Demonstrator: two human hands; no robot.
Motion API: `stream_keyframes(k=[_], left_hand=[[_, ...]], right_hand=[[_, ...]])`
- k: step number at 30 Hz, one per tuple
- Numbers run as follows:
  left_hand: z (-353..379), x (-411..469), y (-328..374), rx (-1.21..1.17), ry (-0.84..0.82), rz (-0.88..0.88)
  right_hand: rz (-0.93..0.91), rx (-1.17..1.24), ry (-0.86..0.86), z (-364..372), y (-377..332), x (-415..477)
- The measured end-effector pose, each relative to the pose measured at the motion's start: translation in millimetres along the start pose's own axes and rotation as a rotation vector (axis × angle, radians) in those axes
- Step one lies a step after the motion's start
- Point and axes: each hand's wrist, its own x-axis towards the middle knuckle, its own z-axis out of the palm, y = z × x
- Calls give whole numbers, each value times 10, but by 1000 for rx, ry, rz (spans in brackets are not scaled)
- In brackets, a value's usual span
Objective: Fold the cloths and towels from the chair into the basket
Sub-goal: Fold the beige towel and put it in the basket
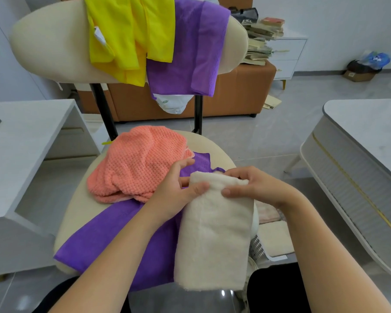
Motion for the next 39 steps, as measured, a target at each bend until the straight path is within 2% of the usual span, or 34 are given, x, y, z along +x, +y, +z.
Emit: stream_keyframes(k=[2, 5, 7, 9, 13, 15, 18, 21, 24, 28, 30, 32, 37, 39], left_hand=[[6, -12, 19, -9, -26, -82], [-36, -57, 5, 74, -213, -209], [-80, -79, 0, 47, -232, -234], [-115, -56, -3, -37, -120, -256], [-123, -2, 29, -353, 235, -206], [-118, 2, 39, -406, 334, -144], [-90, 17, 33, -426, 370, -108], [-59, 29, 2, -419, 285, -178], [-38, 26, -38, -321, 187, -257], [-17, 53, -101, -254, 307, -305], [11, 67, -113, -266, 372, -366], [-3, 69, -76, -324, 346, -438], [-88, 7, 41, -422, 201, -582], [-104, -18, 59, -436, 170, -534]], right_hand=[[-1, 39, 107, -31, 20, 1], [-41, 168, 315, -113, 42, -9], [-59, 270, 415, -174, 51, -32], [-40, 320, 401, -217, 58, -61], [96, 402, 130, -246, 70, -121], [161, 459, 24, -217, 66, -127], [203, 490, 98, -145, 58, -66], [113, 412, 286, -76, 95, 32], [5, 355, 387, -33, 153, 85], [-228, -231, 575, 51, 206, 136], [-393, -409, 624, 142, 210, 138], [-533, -539, 638, 230, 208, 147], [-803, -680, 694, 323, 197, 199], [-782, -632, 699, 343, 203, 211]])
